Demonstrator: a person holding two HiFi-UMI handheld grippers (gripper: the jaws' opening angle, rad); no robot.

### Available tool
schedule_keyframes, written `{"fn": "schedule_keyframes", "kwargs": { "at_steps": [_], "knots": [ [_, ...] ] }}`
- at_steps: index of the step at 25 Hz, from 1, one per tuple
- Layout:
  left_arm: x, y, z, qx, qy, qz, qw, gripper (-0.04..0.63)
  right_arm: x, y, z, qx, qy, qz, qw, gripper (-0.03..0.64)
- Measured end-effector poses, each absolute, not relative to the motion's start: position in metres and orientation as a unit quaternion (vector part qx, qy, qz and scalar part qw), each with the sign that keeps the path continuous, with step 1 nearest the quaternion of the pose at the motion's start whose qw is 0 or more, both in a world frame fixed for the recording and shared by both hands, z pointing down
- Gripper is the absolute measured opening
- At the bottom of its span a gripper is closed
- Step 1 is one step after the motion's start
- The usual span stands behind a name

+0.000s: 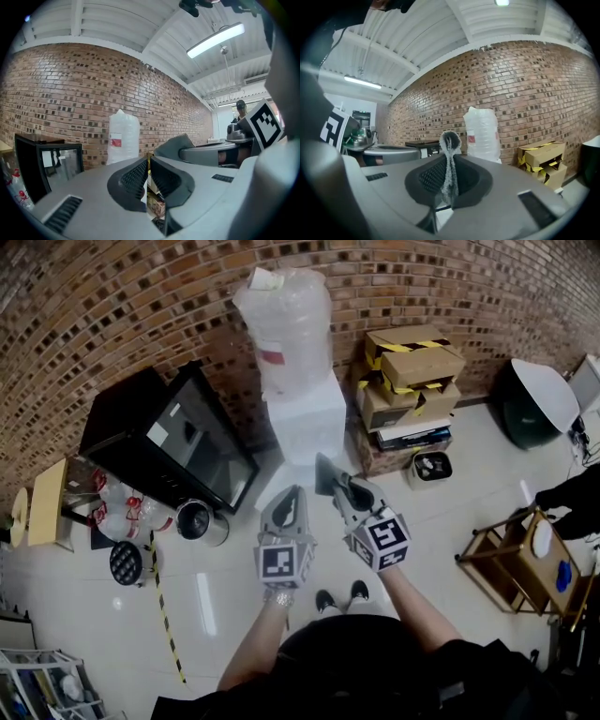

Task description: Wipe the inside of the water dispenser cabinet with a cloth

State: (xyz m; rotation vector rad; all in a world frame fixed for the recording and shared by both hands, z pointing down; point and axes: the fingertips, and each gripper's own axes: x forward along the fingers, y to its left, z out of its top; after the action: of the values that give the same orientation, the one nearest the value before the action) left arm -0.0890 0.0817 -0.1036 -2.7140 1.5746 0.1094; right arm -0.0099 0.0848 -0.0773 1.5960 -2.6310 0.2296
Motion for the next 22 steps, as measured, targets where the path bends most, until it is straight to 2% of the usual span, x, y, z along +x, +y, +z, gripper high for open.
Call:
{"fn": "schedule_keyframes", "kwargs": {
  "at_steps": [22],
  "knots": [
    [-0.054, 0.099, -0.121, -0.861, 0.507, 0.039, 0.021, 0.019, 0.025, 0.098, -0.087, 0.520, -0.851, 0.071, 0.026, 0.023]
  ]
}}
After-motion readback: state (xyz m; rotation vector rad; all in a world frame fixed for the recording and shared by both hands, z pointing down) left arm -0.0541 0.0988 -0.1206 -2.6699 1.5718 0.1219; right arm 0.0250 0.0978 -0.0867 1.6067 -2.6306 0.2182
